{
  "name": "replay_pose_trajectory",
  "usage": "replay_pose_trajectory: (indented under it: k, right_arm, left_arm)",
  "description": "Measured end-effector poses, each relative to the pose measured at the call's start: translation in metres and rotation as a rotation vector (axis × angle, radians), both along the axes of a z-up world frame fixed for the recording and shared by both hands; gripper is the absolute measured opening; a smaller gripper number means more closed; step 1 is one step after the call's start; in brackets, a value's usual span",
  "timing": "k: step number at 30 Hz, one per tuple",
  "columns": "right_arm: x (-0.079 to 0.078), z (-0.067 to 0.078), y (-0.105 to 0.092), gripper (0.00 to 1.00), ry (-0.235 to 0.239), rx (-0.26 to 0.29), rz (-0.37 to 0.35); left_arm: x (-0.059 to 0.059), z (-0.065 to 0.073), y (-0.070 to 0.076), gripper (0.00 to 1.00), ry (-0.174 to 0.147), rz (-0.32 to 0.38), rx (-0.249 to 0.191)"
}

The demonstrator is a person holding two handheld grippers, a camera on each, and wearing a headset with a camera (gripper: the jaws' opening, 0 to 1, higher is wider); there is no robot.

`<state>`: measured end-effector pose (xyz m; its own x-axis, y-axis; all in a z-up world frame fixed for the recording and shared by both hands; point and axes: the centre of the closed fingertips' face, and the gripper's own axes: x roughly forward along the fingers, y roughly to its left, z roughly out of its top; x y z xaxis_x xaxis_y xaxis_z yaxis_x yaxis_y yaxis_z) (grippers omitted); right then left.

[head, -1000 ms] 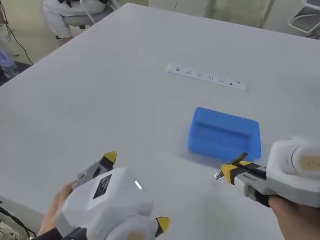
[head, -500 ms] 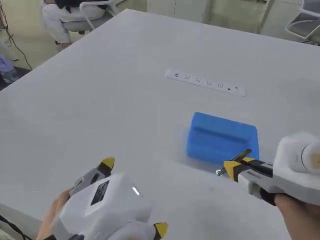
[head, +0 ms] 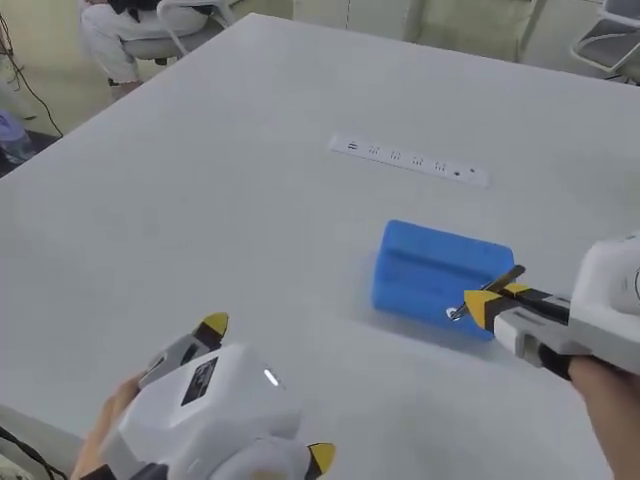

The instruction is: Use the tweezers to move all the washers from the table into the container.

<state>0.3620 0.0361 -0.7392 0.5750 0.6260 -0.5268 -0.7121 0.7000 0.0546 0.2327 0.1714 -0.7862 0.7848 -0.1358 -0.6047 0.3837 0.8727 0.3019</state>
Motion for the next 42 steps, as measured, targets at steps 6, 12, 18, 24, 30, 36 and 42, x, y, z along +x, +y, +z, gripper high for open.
replay_pose_trajectory:
  k: [6,12,18,24,30,36,42]
  right_arm:
    - [0.01,0.005,-0.004,0.05,-0.021,0.001,-0.014]
    - [0.019,0.007,-0.004,0.05,-0.035,-0.003,-0.024]
    - [0.032,0.002,-0.007,0.05,-0.041,-0.021,-0.037]
    - [0.045,-0.016,-0.009,0.05,-0.021,-0.066,-0.039]
    - [0.054,-0.034,-0.009,0.05,0.004,-0.099,-0.029]
    - [0.053,-0.05,-0.009,0.05,0.04,-0.115,-0.023]
    - [0.05,-0.054,-0.007,0.05,0.051,-0.121,-0.021]
  left_arm:
    - [-0.001,0.0,-0.001,0.92,0.003,-0.003,-0.002]
    - [-0.001,0.0,-0.001,0.93,0.002,-0.002,-0.004]
    - [-0.001,0.0,0.0,0.92,0.003,-0.004,0.001]
    - [-0.001,0.0,0.001,0.92,0.005,-0.002,0.001]
    - [-0.001,-0.001,0.001,0.92,0.01,-0.002,0.002]
    - [-0.001,-0.002,0.001,0.92,0.013,-0.003,0.007]
    - [-0.001,-0.002,0.001,0.92,0.015,-0.002,0.004]
